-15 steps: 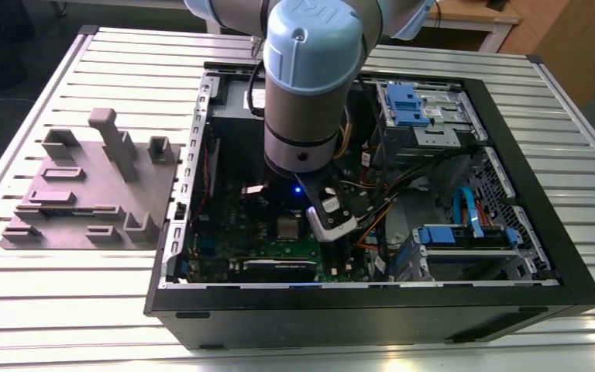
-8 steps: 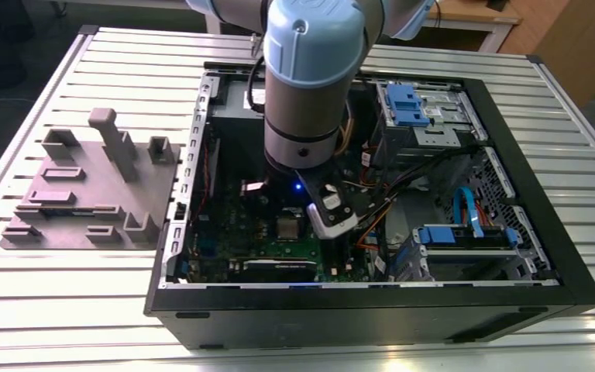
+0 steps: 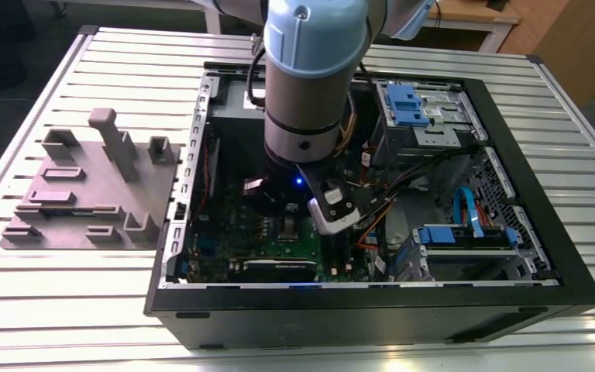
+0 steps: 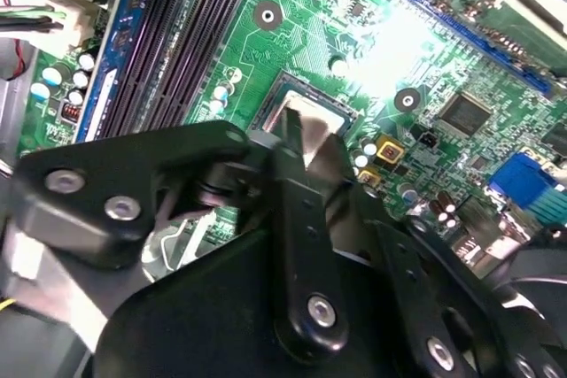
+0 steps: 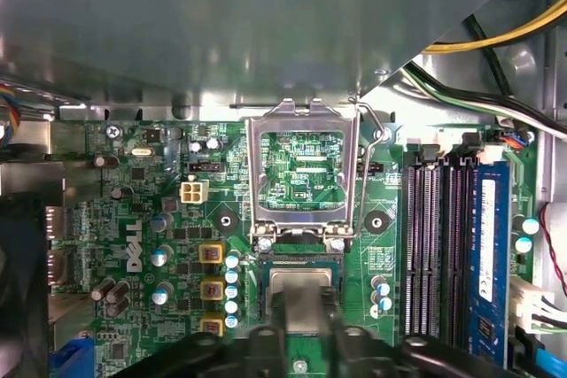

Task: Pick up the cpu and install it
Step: 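Place the cpu into insertion slot, then close the cpu cover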

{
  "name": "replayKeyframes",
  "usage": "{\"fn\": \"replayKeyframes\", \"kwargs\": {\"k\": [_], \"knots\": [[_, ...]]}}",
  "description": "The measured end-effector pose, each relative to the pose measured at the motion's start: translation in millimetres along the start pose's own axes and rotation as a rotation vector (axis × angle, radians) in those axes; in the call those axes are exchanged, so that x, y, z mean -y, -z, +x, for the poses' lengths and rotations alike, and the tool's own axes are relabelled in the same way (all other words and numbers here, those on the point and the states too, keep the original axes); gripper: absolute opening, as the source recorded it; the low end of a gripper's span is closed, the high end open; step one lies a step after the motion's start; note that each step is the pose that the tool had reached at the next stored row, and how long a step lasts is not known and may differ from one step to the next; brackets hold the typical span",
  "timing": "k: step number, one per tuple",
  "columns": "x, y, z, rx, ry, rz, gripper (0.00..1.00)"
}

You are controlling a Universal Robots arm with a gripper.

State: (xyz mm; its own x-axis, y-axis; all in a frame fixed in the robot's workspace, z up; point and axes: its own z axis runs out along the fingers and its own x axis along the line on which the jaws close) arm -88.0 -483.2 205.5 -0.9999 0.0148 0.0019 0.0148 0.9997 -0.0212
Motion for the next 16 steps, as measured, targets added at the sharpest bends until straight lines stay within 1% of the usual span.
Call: {"fn": "replayKeyframes", "kwargs": {"k": [1, 3, 4, 5, 16], "knots": [[0.0, 0.1, 0.0, 0.0, 0.0, -0.0002, 0.29], [0.0, 0.1, 0.0, 0.0, 0.0, -0.0003, 0.17], [0.0, 0.2, 0.0, -0.0001, 0.0, -0.0002, 0.17], [0.0, 0.2, 0.0, -0.0002, 0.0, -0.0001, 0.11], [0.0, 0.2, -0.5, -0.0002, 0.0, 0.0, 0.1]]}}
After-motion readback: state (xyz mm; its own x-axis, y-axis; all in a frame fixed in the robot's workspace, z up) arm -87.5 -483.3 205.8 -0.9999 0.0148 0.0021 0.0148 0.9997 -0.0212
